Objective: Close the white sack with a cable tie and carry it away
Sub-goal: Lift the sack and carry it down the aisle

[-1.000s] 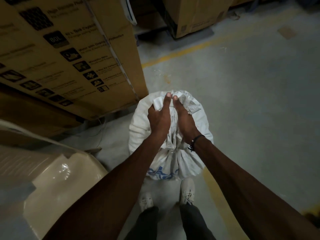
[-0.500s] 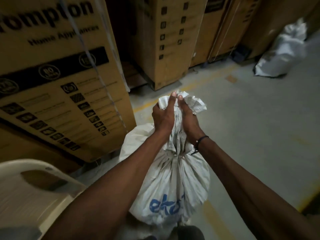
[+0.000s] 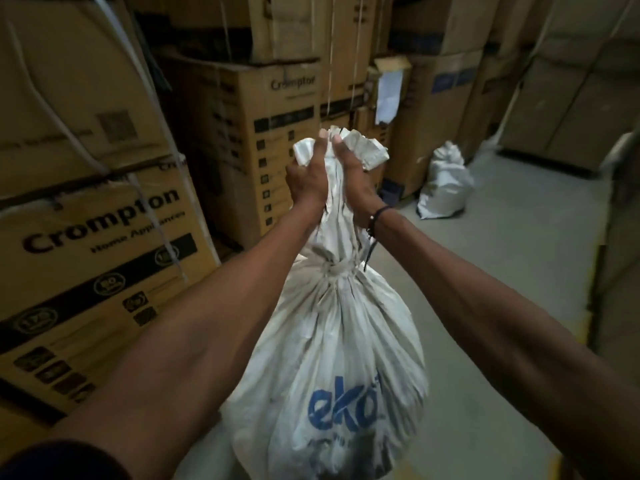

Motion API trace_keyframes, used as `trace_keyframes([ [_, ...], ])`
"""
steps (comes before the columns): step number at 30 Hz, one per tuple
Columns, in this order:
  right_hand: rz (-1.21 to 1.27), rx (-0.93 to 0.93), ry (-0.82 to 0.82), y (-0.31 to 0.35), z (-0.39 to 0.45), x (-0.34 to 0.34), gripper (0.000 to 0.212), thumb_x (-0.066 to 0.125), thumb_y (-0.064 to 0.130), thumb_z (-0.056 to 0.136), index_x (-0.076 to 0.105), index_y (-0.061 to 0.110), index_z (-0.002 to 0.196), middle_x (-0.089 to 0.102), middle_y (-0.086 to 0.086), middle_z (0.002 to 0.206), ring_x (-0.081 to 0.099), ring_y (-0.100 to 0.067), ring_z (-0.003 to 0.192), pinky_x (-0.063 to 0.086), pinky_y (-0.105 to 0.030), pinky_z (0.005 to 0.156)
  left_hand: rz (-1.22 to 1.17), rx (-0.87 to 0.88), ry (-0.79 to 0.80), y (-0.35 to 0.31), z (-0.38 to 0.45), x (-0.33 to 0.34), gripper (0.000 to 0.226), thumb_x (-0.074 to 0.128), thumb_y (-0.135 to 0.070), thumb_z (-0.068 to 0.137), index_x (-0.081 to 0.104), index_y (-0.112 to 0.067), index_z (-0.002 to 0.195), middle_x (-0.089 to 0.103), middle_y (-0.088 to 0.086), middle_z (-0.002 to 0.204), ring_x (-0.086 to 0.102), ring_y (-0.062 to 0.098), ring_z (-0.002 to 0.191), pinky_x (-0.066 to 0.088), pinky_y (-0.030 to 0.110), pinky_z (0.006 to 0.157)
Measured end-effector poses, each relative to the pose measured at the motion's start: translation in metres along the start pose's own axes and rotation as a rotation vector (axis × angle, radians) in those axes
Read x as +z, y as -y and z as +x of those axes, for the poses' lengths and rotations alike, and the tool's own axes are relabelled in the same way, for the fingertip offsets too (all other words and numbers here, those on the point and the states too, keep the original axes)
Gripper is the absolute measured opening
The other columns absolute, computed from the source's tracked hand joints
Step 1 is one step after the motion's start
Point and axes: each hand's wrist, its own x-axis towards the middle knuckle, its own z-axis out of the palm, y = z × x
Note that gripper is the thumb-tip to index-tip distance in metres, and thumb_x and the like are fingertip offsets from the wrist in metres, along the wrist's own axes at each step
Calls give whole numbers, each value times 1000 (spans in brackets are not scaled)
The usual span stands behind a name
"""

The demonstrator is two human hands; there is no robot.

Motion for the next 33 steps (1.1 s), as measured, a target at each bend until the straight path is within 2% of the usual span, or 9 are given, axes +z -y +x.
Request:
trace_keyframes([
  [2,14,-95,-25,34,11,-7,76,74,80,77,75,26,130,83,-1,120,79,-23,113,58,-51,110,-19,39,32,-32,4,21,31,75,-59,87,67,-30,83,71,-10,86,67,6,81,51,25,72],
  [6,34,-245,-87,96,31,-24,58,71,70,90,76,24,126,84,0,117,81,-18,108,63,-42,99,-54,116,92,-85,12,65,28,74,-52,92,62,-31,78,65,-15,82,61,1,76,53,31,83],
  [9,61,-307,-104,127,55,-43,55,72,68,89,77,24,123,84,1,114,80,-18,108,62,-40,98,-85,152,115,-110,19,100,30,71,-50,95,68,-20,99,61,-12,95,58,7,85,42,27,84],
  [14,145,-310,-120,151,110,-85,81,86,80,64,78,23,120,84,-5,114,80,-29,111,58,-57,109,-107,154,129,-122,46,162,60,74,-66,82,76,-11,106,77,6,104,73,24,94,51,31,76],
  [20,154,-298,-123,159,162,-144,82,84,80,66,77,22,123,83,-6,117,79,-30,112,57,-59,110,-163,109,175,-115,57,232,63,74,-55,89,62,-8,129,62,4,112,58,21,98,44,32,84],
  [23,155,-300,-121,160,186,-175,83,84,82,64,78,22,122,83,-6,117,79,-31,112,56,-59,111,-161,105,198,-105,64,269,49,73,-54,91,65,-13,117,61,1,105,59,21,98,45,33,86],
  [27,137,-322,-149,165,212,-224,78,82,77,69,76,20,124,83,-6,117,80,-29,110,59,-58,107,-148,113,192,-92,72,322,39,74,-58,88,70,-20,80,72,-2,82,72,24,86,57,36,81],
  [30,104,-316,-154,170,228,-263,84,82,82,66,75,23,126,83,-4,117,80,-28,111,59,-57,107,-135,105,222,-82,77,364,48,73,-65,83,74,-18,92,78,5,96,74,27,92,61,46,90],
  [33,83,-367,-199,176,242,-302,48,74,64,89,78,22,113,84,-1,107,81,-24,103,61,-52,104,-139,99,272,-72,83,408,59,72,-65,84,75,-11,109,78,7,106,74,26,95,61,40,85],
])
